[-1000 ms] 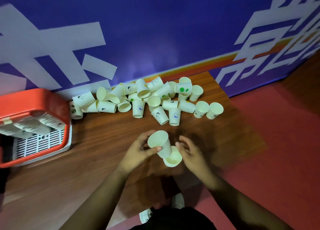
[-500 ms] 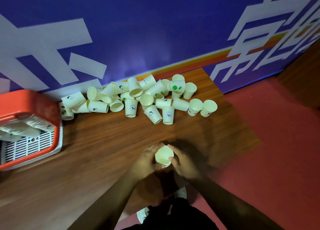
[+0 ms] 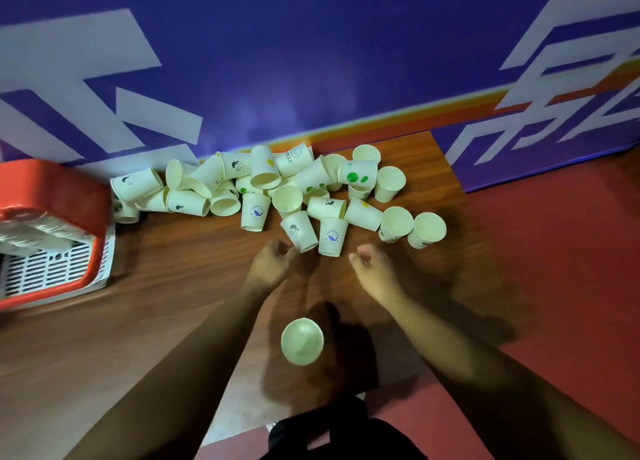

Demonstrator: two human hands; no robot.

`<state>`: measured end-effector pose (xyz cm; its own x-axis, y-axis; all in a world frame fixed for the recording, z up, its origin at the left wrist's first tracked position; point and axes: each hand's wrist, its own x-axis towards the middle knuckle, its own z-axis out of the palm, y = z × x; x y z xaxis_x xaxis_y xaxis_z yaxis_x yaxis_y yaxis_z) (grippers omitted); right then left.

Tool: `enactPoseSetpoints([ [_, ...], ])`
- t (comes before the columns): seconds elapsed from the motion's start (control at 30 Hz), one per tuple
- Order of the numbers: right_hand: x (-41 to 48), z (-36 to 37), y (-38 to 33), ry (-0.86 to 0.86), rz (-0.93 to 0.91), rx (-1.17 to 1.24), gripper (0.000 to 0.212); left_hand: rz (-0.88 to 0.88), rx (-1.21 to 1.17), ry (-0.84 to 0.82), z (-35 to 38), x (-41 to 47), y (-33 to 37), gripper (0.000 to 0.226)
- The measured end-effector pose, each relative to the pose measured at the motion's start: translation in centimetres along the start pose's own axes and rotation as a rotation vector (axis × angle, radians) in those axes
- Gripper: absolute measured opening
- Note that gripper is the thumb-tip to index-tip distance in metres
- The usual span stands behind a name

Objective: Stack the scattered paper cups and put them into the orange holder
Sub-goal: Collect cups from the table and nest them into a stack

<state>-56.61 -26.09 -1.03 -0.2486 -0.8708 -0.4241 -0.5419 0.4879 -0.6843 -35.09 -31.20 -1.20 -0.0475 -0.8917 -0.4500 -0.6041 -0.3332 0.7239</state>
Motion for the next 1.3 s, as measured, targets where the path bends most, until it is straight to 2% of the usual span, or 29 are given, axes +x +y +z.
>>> enactPoseSetpoints([
  [0.07,2.2,0.1,-0.4,-0.001,0.026,0.017,0.037,-0.112,-0.035,0.029,0.6,2.4,0.4,0.045],
  [0.13,4.1,0.4,-0.8,-0.031,0.067,0.058,0.043,-0.193,-0.075,0.065,1.2,4.7,0.3,0.045],
  [0.27,7.5,1.7,-0.9,-0.057,0.147,0.088,0.057,-0.256,-0.125,0.119,2.0,7.4,0.6,0.052],
  [0.37,9.2,2.7,-0.7,-0.037,0.183,0.046,0.067,-0.327,-0.133,0.123,2.5,9.1,0.0,0.079],
  [0.4,9.7,2.9,-0.7,-0.031,0.189,0.024,0.070,-0.342,-0.150,0.104,2.8,9.4,-0.3,0.081],
  [0.57,11.2,4.4,-1.2,-0.020,0.223,0.017,0.076,-0.289,-0.064,0.073,3.6,9.3,-1.4,0.056],
  [0.67,11.6,5.2,-1.3,-0.009,0.213,0.008,0.072,-0.241,-0.132,0.052,3.5,8.7,-1.4,0.048],
  [0.73,11.7,5.5,-1.5,-0.040,0.187,0.045,0.066,-0.231,-0.271,0.017,3.2,8.2,-1.7,0.038],
  [0.83,10.6,5.2,-1.8,-0.079,0.180,0.211,0.065,-0.264,-0.507,-0.002,2.2,7.3,-2.3,0.045],
  [1.0,5.6,2.1,-3.5,-0.106,0.116,0.425,0.049,-0.235,-0.696,-0.122,-0.7,3.6,-2.8,0.056],
  [1.17,-1.5,-0.5,-5.9,-0.144,0.009,0.398,0.051,-0.140,-0.855,-0.152,-4.2,-0.2,-3.6,0.048],
  [1.3,-7.2,-0.4,-6.0,-0.189,-0.072,0.336,0.060,-0.054,-0.894,-0.182,-6.1,-2.8,-4.3,0.067],
])
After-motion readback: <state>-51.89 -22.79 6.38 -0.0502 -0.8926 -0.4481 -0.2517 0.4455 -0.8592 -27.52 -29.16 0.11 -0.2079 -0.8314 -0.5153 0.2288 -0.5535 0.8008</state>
